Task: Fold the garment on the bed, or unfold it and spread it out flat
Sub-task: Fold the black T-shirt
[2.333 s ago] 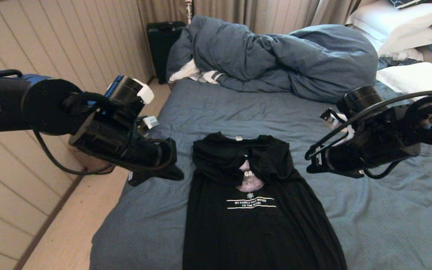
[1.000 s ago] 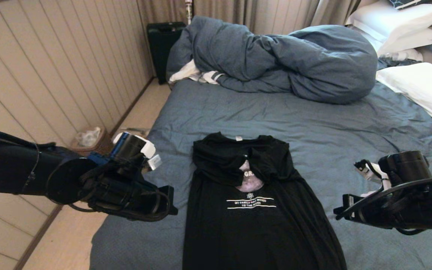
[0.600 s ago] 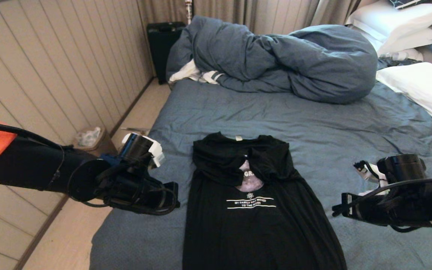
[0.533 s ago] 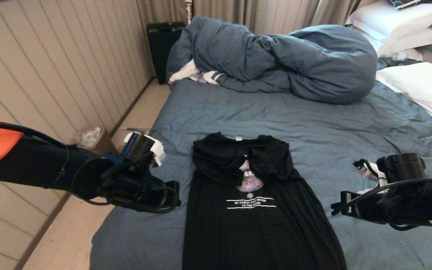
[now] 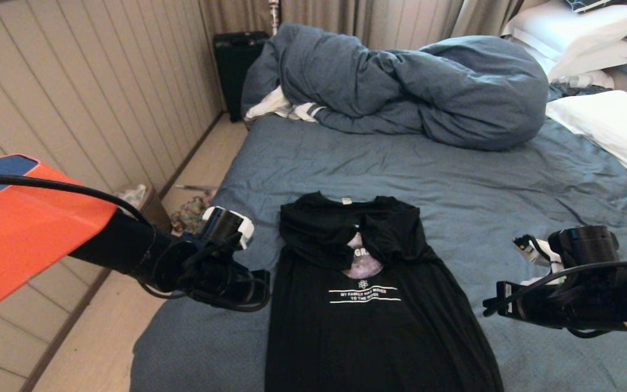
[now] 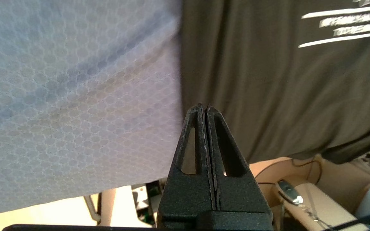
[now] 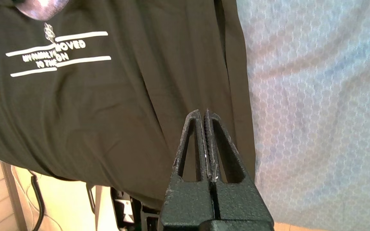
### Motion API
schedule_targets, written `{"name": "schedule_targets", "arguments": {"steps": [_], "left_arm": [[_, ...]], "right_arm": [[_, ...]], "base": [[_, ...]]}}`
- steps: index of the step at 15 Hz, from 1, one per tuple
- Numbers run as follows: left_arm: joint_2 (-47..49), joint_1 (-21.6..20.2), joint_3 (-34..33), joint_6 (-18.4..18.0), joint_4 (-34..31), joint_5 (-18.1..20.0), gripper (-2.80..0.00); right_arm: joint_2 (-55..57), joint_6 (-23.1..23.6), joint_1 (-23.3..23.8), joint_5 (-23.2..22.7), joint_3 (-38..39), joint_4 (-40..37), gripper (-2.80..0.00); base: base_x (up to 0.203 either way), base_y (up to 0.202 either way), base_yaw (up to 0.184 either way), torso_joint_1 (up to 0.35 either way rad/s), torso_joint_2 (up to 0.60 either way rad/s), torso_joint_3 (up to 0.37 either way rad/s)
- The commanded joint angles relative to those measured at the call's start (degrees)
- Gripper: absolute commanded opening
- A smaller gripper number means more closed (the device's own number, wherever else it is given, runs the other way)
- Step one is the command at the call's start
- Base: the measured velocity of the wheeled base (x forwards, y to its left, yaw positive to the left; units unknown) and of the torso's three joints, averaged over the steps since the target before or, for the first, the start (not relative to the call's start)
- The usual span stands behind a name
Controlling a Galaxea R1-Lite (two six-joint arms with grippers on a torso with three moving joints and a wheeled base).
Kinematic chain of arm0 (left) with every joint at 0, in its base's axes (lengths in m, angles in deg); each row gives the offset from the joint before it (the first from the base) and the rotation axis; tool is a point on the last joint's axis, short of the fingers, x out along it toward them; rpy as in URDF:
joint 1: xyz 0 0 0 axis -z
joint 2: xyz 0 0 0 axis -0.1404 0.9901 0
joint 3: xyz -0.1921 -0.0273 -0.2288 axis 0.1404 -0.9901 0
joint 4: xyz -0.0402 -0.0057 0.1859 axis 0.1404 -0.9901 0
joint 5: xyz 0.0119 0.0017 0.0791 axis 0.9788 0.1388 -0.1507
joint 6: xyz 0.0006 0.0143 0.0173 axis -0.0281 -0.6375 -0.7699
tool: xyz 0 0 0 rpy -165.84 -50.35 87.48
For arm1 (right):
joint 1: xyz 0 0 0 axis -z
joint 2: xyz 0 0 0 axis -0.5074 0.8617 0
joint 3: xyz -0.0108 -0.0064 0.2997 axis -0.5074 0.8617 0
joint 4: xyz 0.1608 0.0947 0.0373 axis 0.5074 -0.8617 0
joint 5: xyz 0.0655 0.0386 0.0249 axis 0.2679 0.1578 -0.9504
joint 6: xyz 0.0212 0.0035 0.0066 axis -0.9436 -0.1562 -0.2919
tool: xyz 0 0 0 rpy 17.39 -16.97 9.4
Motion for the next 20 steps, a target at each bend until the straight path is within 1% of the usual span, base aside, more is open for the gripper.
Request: {"name": "schedule_targets", "arguments": {"steps": [1,3,7,8,10,11,12,15,17,20], "left_arm": [[1.81,0.09,-0.30,0.07,0.06,0.07,-2.80],[2.17,1.50,-1.01,0.07,0.07,-0.02,-2.80],[2.77,1.84,-1.32,0.07,-0.18,-0.13,-2.80],[3.21,1.88,-0.97,0.10,-0.08,-0.73,0.00],[3.54,1.86,-0.74,-0.25,0.06,-1.52,0.00],[3.65,1.84,-0.74,-1.42,0.06,-1.52,0.00],[3.65,1.84,-0.75,-1.86,-0.01,-1.52,0.00],[4.00,2.81,-1.27,-2.04,0.14,-1.60,0.00],[4.34,2.96,-1.73,-4.35,0.14,-1.52,0.00],[4.34,4.55,-2.14,-5.00,0.22,-1.83,0.00]], "right_arm": [[-0.18,-0.08,0.05,-0.11,0.38,0.16,-2.80],[-0.27,-0.08,0.05,-0.11,0.64,0.07,-2.80],[-0.36,0.27,0.05,-0.11,0.82,0.12,-2.80],[-0.36,0.27,0.05,-0.11,0.91,0.07,-2.80],[-0.44,0.27,-0.04,-0.11,1.17,0.16,-2.80],[-0.27,0.27,-0.04,-0.11,1.17,0.16,-2.80],[-0.18,0.27,-0.04,-0.11,1.17,0.16,-2.80],[-0.27,0.27,-0.04,-0.11,1.18,0.16,-2.80],[-0.44,0.27,-0.04,-0.11,1.26,0.16,-2.80],[-0.53,0.18,0.05,-0.11,1.26,0.16,-2.80]], "base": [[0.000,0.000,0.000,0.000,0.00,0.000],[0.000,0.000,0.000,0.000,0.00,0.000],[0.000,0.000,0.000,0.000,0.00,0.000],[0.000,0.000,0.000,0.000,0.00,0.000],[0.000,0.000,0.000,0.000,0.00,0.000],[0.000,0.000,0.000,0.000,0.00,0.000],[0.000,0.000,0.000,0.000,0.00,0.000],[0.000,0.000,0.000,0.000,0.00,0.000],[0.000,0.000,0.000,0.000,0.00,0.000],[0.000,0.000,0.000,0.000,0.00,0.000]]}}
